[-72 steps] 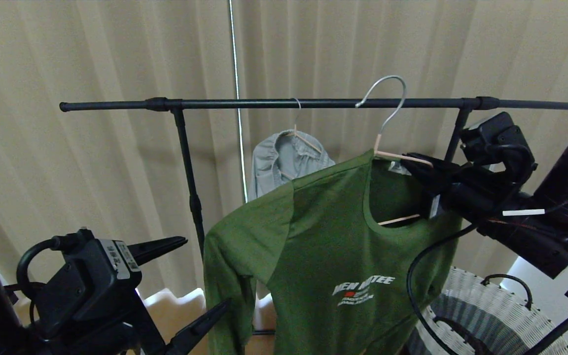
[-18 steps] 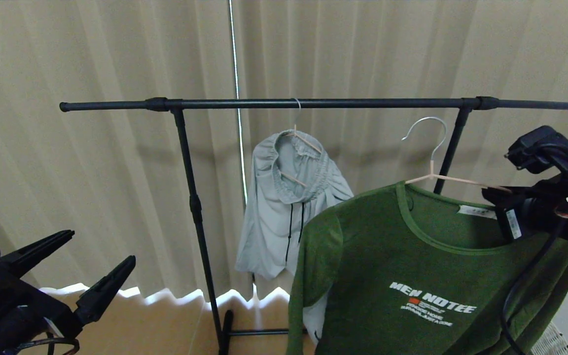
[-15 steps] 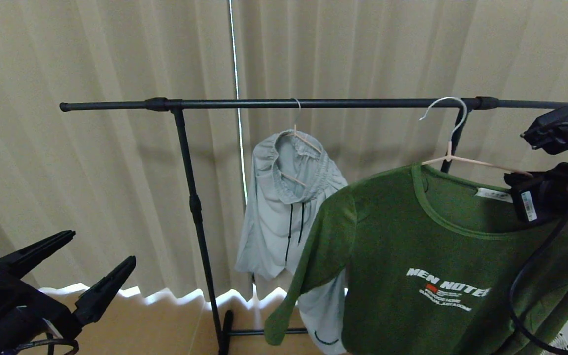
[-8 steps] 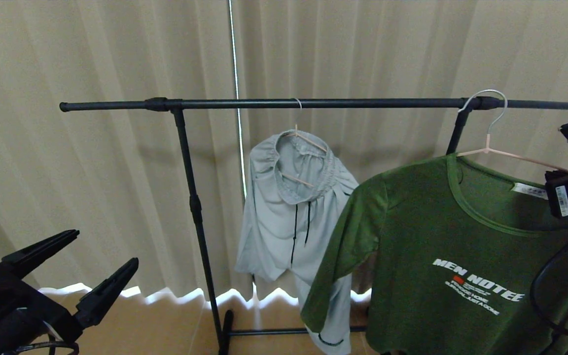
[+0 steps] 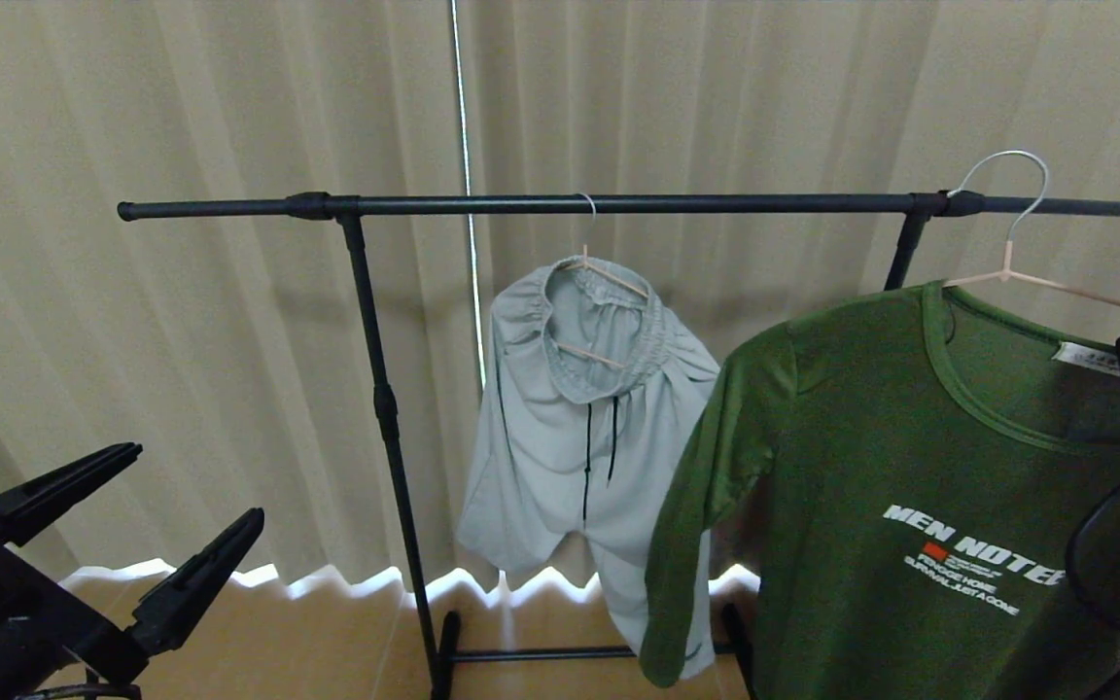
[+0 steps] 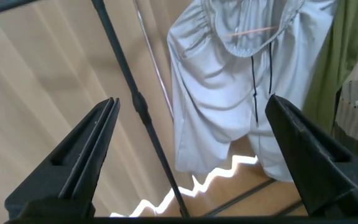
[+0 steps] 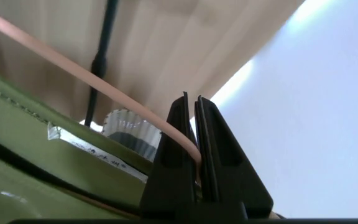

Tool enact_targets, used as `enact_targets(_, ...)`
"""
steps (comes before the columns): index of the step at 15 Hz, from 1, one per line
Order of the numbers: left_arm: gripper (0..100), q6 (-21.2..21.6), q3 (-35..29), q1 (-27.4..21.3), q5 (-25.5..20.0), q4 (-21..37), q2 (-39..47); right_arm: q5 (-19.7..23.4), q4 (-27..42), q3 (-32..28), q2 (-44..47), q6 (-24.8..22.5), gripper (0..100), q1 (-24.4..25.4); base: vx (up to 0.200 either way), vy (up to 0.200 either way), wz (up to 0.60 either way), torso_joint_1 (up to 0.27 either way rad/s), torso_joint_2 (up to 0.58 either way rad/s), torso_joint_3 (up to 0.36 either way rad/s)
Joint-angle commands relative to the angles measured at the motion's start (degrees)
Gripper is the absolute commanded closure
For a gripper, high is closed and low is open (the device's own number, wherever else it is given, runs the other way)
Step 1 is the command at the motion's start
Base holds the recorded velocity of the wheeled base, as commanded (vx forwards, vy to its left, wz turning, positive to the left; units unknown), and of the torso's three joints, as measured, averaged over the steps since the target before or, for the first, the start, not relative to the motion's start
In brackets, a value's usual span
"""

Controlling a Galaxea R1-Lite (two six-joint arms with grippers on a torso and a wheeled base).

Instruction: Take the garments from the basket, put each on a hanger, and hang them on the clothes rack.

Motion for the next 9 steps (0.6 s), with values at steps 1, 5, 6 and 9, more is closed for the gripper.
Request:
enact_targets(1, 0, -0.02, 0.0, -0.12, -0.01, 0.06, -1.55, -1.07, -0.03, -0.61, -0.11, -0.01, 100, -2.55, 0.0, 0.0, 0.0, 0.0, 0.0, 0.0)
enact_targets(5, 0, -0.02, 0.0, -0.3, -0.01, 0.15, -1.46, -1.24, 0.14, -0.35, 2.27, -0.1, 100, -11.87, 0.0, 0.0, 0.0, 0.0, 0.0, 0.0)
enact_targets(6, 0, 0.07, 0.0, -0.3, -0.01, 0.06, -1.9, -1.33, 0.06, -0.61, 2.71, -0.18, 100, -13.19, 0.0, 0.0, 0.0, 0.0, 0.0, 0.0)
enact_targets(9, 0, -0.1, 0.0, -0.82, -0.01, 0.06, -3.04, -1.07, -0.3, -0.53, 2.62, -0.1, 100, -12.75, 0.0, 0.0, 0.0, 0.0, 0.0, 0.0)
